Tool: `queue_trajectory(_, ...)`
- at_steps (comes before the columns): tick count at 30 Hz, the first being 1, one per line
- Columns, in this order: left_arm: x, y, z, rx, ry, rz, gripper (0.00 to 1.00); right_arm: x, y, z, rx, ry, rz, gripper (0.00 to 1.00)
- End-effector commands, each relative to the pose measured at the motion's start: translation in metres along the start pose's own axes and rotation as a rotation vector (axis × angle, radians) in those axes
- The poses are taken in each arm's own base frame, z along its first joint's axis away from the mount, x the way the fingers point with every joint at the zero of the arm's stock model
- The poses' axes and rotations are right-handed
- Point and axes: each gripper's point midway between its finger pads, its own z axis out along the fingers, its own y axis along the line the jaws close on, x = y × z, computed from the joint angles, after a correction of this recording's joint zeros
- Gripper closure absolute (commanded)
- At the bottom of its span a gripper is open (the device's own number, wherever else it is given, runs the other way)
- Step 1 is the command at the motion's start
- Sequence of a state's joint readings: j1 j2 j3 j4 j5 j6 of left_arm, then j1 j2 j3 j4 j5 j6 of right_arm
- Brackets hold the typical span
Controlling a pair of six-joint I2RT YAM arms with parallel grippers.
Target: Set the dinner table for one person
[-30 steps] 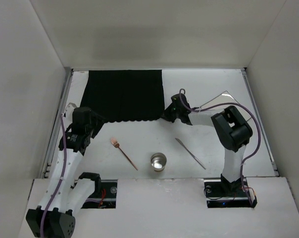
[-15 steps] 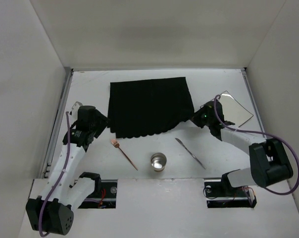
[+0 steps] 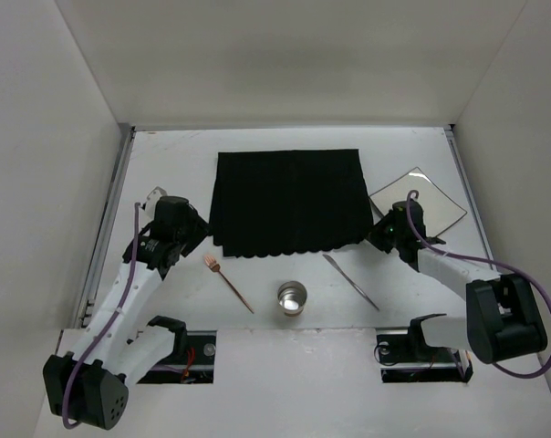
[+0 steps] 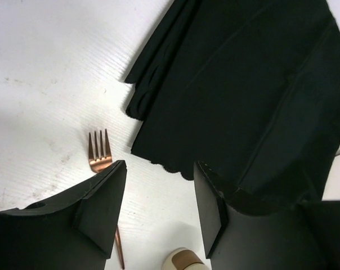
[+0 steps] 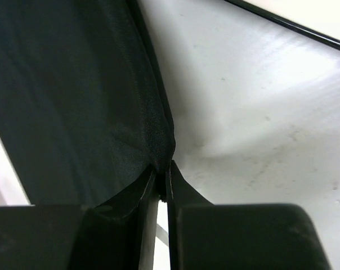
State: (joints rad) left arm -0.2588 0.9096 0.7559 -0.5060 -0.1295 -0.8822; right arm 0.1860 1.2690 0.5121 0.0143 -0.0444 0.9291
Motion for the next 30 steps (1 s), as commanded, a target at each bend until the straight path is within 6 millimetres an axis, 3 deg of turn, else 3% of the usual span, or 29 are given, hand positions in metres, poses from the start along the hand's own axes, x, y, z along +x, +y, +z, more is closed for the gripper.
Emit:
queue_trajectory(1, 0.010, 0.010, -0.005, -0.033, 0.042, 0.052, 0.53, -0.002, -0.007, 0.000, 0.035, 0.006, -0.041, 0.84)
queue_trajectory(3, 0.011, 0.014, -0.005, -0.050, 0.044, 0.058, 0.54, -0.004, -0.015, -0.001, 0.057, -0.015, -0.037, 0.80)
queue_trajectory(11, 0.019, 0.020, -0.006, -0.067, 0.066, 0.053, 0.55, -0.003, -0.025, -0.005, 0.094, -0.018, -0.050, 0.81)
queue_trajectory(14, 0.034, 0.012, 0.003, -0.063, 0.128, 0.047, 0.55, -0.003, -0.025, -0.005, 0.096, -0.017, -0.045, 0.75)
queue_trajectory(20, 0.068, -0.016, 0.022, -0.040, 0.197, 0.062, 0.55, -0.002, -0.023, -0.008, 0.086, -0.015, -0.046, 0.77)
queue_trajectory(25, 0.085, -0.022, 0.047, -0.068, 0.177, 0.046, 0.55, 0.002, -0.028, -0.009, 0.088, -0.013, -0.040, 0.77)
queue_trajectory(30, 0.090, -0.013, 0.064, -0.131, 0.161, 0.024, 0.55, 0.001, -0.025, -0.014, 0.068, -0.027, -0.039, 0.77)
